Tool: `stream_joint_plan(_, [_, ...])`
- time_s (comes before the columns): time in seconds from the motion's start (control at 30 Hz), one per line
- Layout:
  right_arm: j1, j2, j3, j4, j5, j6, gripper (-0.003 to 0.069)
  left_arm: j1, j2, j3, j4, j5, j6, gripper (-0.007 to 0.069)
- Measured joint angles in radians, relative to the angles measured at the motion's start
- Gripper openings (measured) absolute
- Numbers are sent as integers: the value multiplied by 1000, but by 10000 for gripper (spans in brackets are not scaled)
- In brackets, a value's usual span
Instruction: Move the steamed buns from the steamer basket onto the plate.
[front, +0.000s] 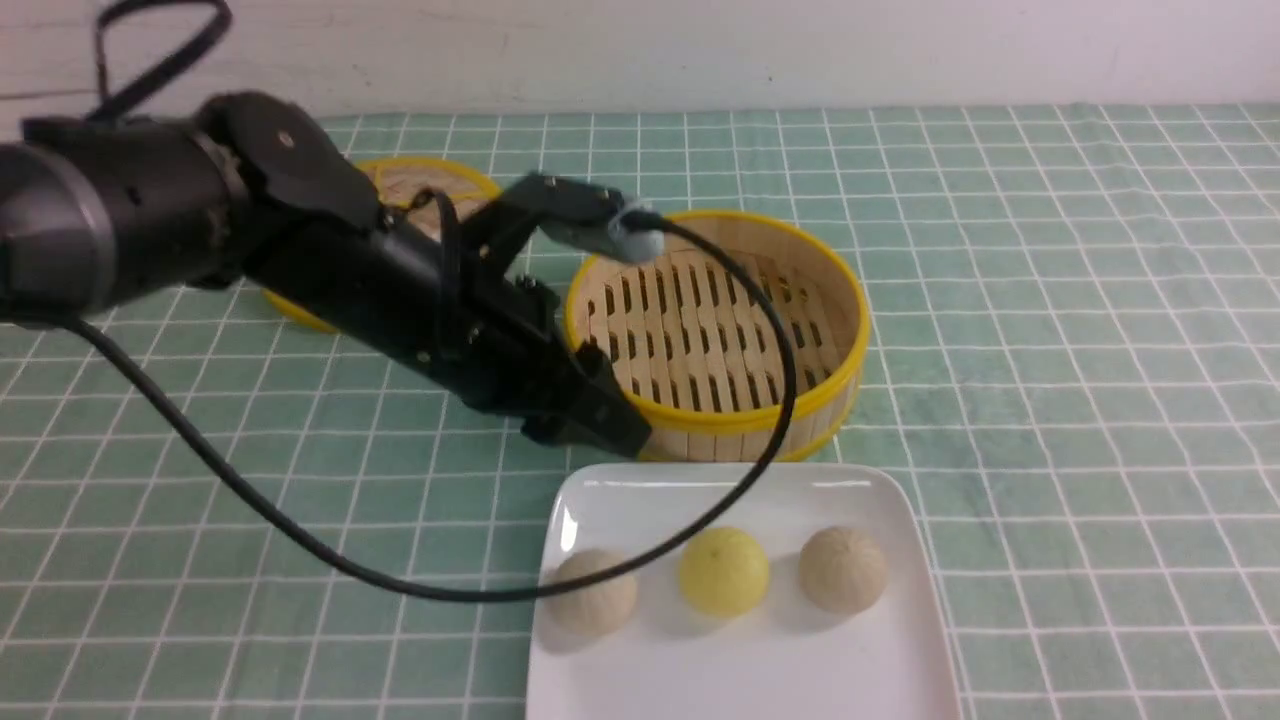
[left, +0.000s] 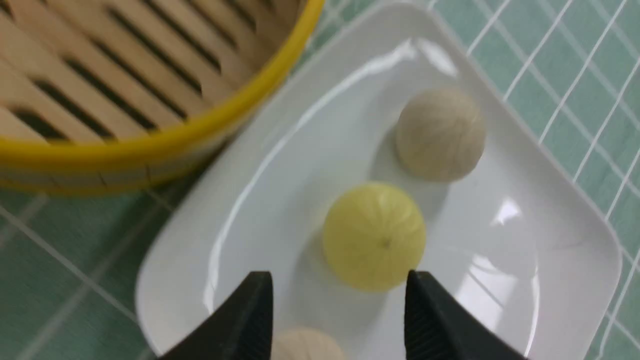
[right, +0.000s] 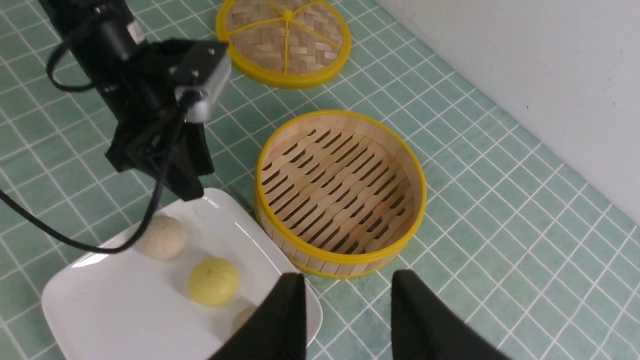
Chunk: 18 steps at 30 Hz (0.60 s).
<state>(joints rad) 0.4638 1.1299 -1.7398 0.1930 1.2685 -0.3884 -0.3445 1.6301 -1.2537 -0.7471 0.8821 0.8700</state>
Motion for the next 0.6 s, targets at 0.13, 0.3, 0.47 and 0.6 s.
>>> stream_joint_plan(0.13, [0,0,0,0,-4,0,264,0,-165,-90,62,-59,-16,380])
stream_joint_plan(0.3, [0,0,0,0,-94,0,264,0,-365,-163,202,-156,-97,380])
stream_joint_plan(0.47, [0,0,0,0,-263,0,264,0,-640,-181,447,-250,-303,380])
stream_joint_plan(0.6, [0,0,0,0,-379,-1,264,0,-791,-186,667,-247,-461,380])
